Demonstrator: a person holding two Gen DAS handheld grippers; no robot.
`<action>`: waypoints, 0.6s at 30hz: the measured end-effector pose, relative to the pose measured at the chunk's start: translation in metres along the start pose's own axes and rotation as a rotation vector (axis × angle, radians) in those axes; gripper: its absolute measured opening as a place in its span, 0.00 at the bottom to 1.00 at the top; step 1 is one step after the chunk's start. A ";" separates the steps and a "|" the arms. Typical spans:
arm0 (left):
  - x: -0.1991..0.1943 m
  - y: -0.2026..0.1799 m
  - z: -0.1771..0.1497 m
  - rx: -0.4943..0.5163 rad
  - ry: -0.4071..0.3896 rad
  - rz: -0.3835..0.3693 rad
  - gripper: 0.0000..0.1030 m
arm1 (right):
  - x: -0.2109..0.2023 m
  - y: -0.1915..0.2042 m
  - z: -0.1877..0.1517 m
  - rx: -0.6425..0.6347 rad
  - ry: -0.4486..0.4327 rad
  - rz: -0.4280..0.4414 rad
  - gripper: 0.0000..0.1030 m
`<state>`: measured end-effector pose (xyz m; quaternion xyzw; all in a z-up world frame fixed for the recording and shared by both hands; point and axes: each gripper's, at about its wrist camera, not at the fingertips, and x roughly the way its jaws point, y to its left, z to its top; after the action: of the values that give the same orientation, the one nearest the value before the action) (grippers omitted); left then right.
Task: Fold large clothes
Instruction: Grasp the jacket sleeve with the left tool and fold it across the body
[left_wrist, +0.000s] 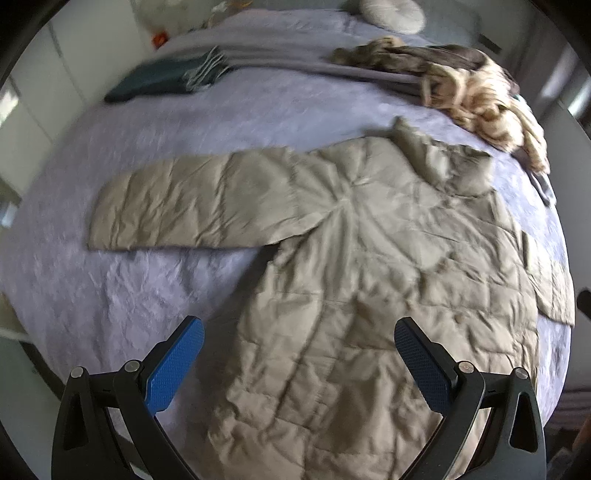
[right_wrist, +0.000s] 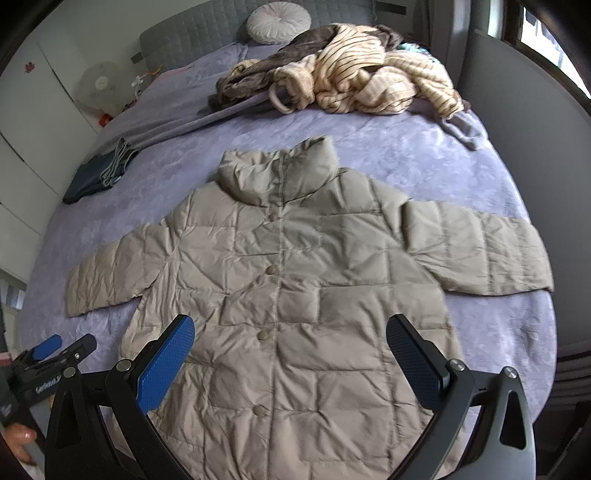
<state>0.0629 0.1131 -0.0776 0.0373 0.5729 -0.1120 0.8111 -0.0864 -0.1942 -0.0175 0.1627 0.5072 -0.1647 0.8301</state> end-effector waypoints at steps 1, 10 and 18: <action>0.007 0.011 0.003 -0.022 -0.002 -0.003 1.00 | 0.006 0.006 -0.002 -0.002 0.008 0.012 1.00; 0.102 0.112 0.027 -0.300 0.035 -0.157 1.00 | 0.105 0.068 -0.033 -0.058 0.242 0.121 1.00; 0.182 0.182 0.053 -0.523 0.024 -0.299 1.00 | 0.153 0.099 -0.034 -0.087 0.284 0.149 1.00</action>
<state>0.2105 0.2552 -0.2432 -0.2563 0.5911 -0.0783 0.7608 -0.0038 -0.1071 -0.1591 0.1853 0.6128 -0.0557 0.7661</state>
